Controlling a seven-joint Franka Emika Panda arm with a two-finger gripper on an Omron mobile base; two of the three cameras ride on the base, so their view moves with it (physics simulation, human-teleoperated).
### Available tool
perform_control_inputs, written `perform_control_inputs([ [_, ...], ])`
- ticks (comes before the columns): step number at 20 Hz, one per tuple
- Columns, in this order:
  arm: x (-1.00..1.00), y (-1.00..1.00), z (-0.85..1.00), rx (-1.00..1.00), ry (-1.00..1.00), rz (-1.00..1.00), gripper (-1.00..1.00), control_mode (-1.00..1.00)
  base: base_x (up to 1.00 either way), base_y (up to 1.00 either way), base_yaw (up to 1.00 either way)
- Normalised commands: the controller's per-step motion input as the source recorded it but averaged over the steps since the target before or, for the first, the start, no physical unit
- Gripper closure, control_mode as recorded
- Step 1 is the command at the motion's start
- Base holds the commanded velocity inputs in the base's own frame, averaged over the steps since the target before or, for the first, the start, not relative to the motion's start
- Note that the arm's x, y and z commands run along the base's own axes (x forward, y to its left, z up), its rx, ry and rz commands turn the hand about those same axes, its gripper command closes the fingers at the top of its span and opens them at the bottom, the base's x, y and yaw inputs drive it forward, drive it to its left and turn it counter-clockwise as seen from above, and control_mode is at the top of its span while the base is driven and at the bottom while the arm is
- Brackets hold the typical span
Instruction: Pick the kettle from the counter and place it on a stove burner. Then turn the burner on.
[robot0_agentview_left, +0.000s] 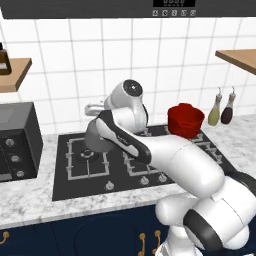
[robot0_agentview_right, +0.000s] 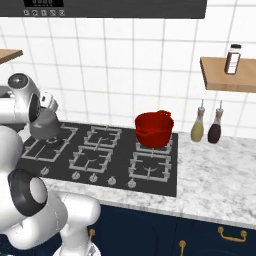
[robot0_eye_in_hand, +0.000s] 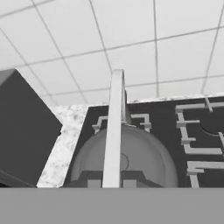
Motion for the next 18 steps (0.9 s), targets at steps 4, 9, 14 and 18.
perform_control_inputs([
  [4,0.35,0.4,-0.28,-0.01,0.11,0.0,1.0,-1.0,0.0,0.0,0.0],
  [9,0.22,0.13,-0.41,-0.08,0.02,0.0,1.0,-1.0,0.0,0.0,0.0],
  [14,0.17,0.16,-0.42,-0.08,0.0,0.0,1.0,-1.0,0.0,0.0,0.0],
  [18,0.01,0.18,-0.41,-0.08,0.0,0.0,1.0,-1.0,0.0,0.0,0.0],
])
